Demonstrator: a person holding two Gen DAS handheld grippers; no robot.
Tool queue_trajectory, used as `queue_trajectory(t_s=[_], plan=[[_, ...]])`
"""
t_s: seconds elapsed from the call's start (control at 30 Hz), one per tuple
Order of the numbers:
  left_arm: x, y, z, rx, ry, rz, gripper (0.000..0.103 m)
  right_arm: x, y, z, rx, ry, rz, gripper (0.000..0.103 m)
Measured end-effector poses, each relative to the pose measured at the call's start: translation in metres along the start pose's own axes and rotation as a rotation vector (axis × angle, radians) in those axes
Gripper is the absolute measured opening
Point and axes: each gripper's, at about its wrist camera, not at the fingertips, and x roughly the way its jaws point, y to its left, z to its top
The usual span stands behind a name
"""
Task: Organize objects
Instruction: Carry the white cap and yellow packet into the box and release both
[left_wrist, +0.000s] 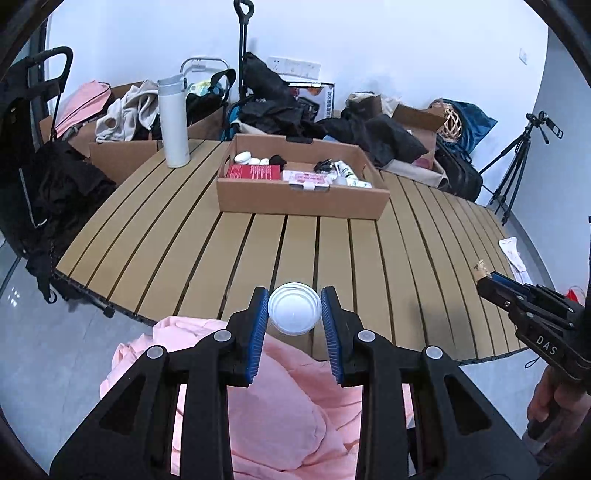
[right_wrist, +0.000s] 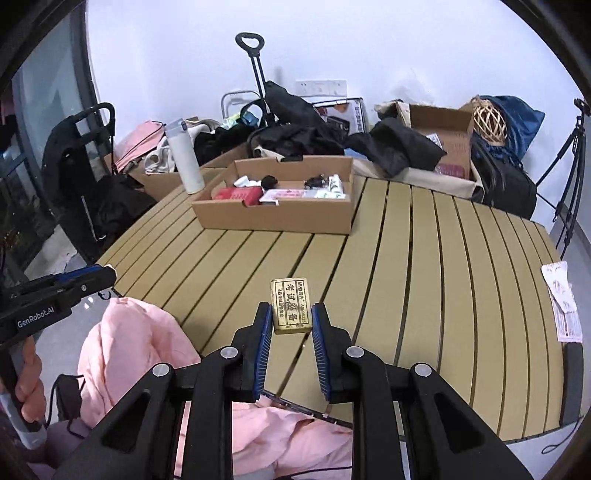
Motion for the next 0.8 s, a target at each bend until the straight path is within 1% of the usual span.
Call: queue_trajectory(t_s=[0.07, 0.13, 0.17, 0.23, 0.3, 0.4, 0.47, 0.5, 0.57, 0.6, 0.67, 0.8], plan=[[0.005, 0.003, 0.002, -0.011, 0.009, -0.009, 0.025, 0.002, 0.001, 0.001, 0.002, 0.005, 0.000, 0.024], [0.016, 0.007, 0.010, -0.032, 0.032, -0.036, 0.025, 0.011, 0.000, 0.004, 0.006, 0.019, 0.003, 0.024], [0.022, 0.009, 0.019, -0.040, 0.041, -0.058, 0.025, 0.016, -0.002, 0.007, 0.008, 0.026, 0.006, 0.024], [0.030, 0.010, 0.037, -0.045, 0.026, -0.091, 0.025, 0.028, -0.005, 0.017, 0.012, 0.041, 0.015, 0.024], [0.045, 0.012, 0.063, -0.053, 0.025, -0.113, 0.025, 0.039, -0.009, 0.031, 0.016, 0.042, 0.023, 0.024], [0.075, 0.012, 0.101, -0.053, 0.035, -0.125, 0.025, 0.064, -0.015, 0.066, 0.014, 0.032, 0.048, 0.024], [0.102, 0.013, 0.127, -0.059, 0.051, -0.133, 0.025, 0.086, -0.019, 0.093, 0.014, 0.029, 0.066, 0.024], [0.114, 0.014, 0.135, -0.069, 0.062, -0.145, 0.025, 0.097, -0.021, 0.106, 0.014, 0.030, 0.072, 0.024], [0.145, 0.016, 0.152, -0.094, 0.093, -0.207, 0.025, 0.124, -0.023, 0.134, 0.010, 0.035, 0.088, 0.024], [0.158, 0.016, 0.157, -0.107, 0.107, -0.222, 0.025, 0.143, -0.024, 0.150, 0.011, 0.040, 0.100, 0.024], [0.188, 0.019, 0.167, -0.120, 0.144, -0.230, 0.025, 0.173, -0.024, 0.169, 0.012, 0.060, 0.125, 0.024], [0.242, 0.024, 0.177, -0.139, 0.206, -0.231, 0.025, 0.245, -0.025, 0.201, 0.028, 0.116, 0.145, 0.024]])
